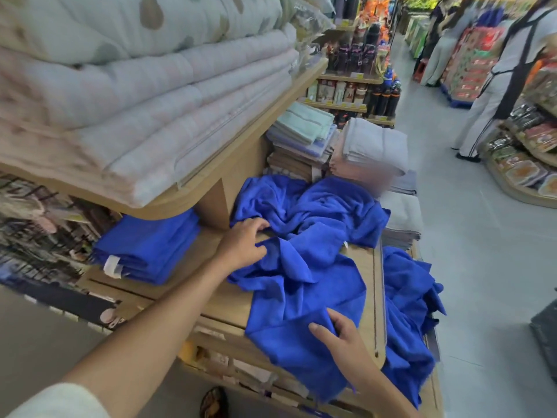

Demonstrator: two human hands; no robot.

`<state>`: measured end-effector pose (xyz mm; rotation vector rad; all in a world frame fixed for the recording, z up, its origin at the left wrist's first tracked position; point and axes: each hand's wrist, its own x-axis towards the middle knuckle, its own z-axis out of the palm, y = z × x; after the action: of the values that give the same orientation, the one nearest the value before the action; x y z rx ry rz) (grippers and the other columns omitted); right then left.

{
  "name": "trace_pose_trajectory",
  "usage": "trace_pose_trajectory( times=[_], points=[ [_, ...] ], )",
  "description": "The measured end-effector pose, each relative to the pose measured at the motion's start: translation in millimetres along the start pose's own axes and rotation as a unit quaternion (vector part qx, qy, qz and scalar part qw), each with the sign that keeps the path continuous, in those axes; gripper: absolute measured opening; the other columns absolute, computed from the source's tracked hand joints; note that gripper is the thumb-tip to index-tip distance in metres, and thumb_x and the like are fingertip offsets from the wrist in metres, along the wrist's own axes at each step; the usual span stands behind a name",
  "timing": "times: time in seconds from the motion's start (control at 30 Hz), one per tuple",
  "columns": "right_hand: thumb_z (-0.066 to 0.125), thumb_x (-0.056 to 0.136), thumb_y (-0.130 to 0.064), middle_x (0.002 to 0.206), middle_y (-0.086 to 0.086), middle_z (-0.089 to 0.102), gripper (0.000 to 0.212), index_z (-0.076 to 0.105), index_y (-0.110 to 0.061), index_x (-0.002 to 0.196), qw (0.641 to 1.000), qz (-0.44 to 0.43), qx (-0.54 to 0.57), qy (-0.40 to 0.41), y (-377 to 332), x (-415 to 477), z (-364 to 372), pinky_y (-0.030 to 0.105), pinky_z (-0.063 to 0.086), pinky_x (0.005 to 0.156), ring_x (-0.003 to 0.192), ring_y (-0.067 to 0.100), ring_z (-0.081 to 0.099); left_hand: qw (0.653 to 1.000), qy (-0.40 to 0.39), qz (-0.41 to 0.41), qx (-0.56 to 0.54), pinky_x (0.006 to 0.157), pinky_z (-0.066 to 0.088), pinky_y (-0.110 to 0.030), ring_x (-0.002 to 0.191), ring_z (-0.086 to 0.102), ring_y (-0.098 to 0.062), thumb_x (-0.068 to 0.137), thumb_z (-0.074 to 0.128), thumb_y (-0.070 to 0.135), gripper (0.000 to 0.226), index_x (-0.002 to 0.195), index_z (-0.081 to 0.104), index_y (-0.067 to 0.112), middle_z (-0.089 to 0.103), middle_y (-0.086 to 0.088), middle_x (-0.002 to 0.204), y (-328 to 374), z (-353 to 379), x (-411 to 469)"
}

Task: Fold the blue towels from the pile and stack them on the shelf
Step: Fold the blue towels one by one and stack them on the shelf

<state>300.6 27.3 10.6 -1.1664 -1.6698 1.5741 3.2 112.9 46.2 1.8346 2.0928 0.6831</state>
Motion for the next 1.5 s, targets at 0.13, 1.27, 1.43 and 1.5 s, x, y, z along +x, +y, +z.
trace_pose_trajectory(
  times=[0.13, 1.27, 1.43, 1.5],
  points=[
    [0.067, 0.084, -0.045, 0.081, 0.007, 0.054, 0.051, 0.056, 0.004, 0.093, 1.000, -0.004, 0.004, 0.001, 3.3, 0.8, 0.7, 0.035, 0.041, 0.071, 0.077, 0.018, 0.052, 0.959, -0.064, 0.250, 0.116, 0.095, 0.043, -0.033, 0.126, 0.050, -0.011, 0.073, 0.069, 0.030, 0.054, 0.126, 0.062, 0.038, 0.056, 0.013, 0.134, 24.0, 4.8, 1.9],
    [0.081, 0.087, -0.022, 0.081, -0.018, 0.074, 0.016, 0.073, -0.035, 0.081, 0.940, -0.286, -0.107, 0.154, -183.1, 58.9, -21.5, 0.010, 0.049, 0.067, 0.075, 0.002, 0.069, 0.890, -0.015, 0.027, -0.456, 0.076, 0.037, -0.044, 0.077, 0.043, -0.025, 0.098, 0.052, 0.045, 0.054, 0.087, 0.053, -0.008, 0.051, -0.008, 0.082, 136.0, -80.6, -60.8],
    [0.078, 0.089, -0.028, 0.091, -0.016, 0.068, 0.017, 0.068, -0.039, 0.082, 0.919, -0.320, -0.120, 0.197, -198.2, 61.2, -22.3, 0.011, 0.048, 0.072, 0.086, 0.002, 0.066, 0.909, 0.019, 0.093, -0.407, 0.069, 0.045, -0.051, 0.080, 0.056, -0.022, 0.098, 0.065, 0.036, 0.027, 0.107, 0.074, 0.011, 0.070, -0.027, 0.093, 151.5, -100.2, -60.2],
    [0.077, 0.092, -0.024, 0.091, -0.015, 0.070, 0.015, 0.067, -0.033, 0.084, 0.931, -0.311, -0.103, 0.163, -210.6, 64.0, -29.2, 0.017, 0.051, 0.074, 0.086, 0.003, 0.068, 0.911, 0.019, 0.097, -0.401, 0.082, 0.051, -0.062, 0.090, 0.067, -0.029, 0.098, 0.065, 0.033, 0.026, 0.109, 0.075, 0.012, 0.071, -0.028, 0.102, 158.9, -115.4, -54.1]
  ],
)
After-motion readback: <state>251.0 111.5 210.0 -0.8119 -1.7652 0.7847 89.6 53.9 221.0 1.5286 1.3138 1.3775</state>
